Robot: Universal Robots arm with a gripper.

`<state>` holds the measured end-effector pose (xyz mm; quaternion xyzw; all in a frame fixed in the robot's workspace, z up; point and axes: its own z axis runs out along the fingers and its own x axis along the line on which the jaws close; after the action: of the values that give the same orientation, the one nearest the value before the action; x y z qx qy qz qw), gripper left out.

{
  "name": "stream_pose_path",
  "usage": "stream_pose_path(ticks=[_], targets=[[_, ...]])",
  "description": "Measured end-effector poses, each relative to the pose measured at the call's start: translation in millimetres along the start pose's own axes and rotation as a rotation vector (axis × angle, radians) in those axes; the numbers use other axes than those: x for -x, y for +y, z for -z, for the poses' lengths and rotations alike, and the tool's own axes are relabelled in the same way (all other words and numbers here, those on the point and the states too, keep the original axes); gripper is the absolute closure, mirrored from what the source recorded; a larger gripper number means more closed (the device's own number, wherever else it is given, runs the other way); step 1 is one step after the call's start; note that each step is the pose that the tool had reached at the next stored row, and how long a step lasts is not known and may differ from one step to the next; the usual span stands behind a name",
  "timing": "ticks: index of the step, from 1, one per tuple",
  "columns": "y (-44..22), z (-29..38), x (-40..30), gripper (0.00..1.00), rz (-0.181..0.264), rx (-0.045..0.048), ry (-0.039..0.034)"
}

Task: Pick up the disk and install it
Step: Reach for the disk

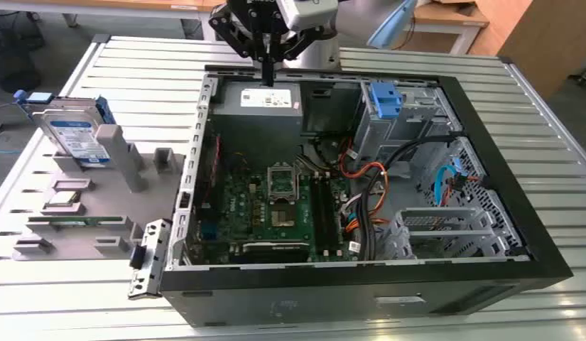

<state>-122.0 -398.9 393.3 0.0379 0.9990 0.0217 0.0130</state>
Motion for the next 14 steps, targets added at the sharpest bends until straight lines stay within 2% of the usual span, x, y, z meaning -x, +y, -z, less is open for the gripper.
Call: stream_pose_path(ticks=[7, 14], targets=[[-0.1, 0.0, -0.8, 0.90, 0.000, 0.0001, -0.0001], [-0.4, 0.2, -5.6, 0.90, 0.000, 0.0000, 0.0000]])
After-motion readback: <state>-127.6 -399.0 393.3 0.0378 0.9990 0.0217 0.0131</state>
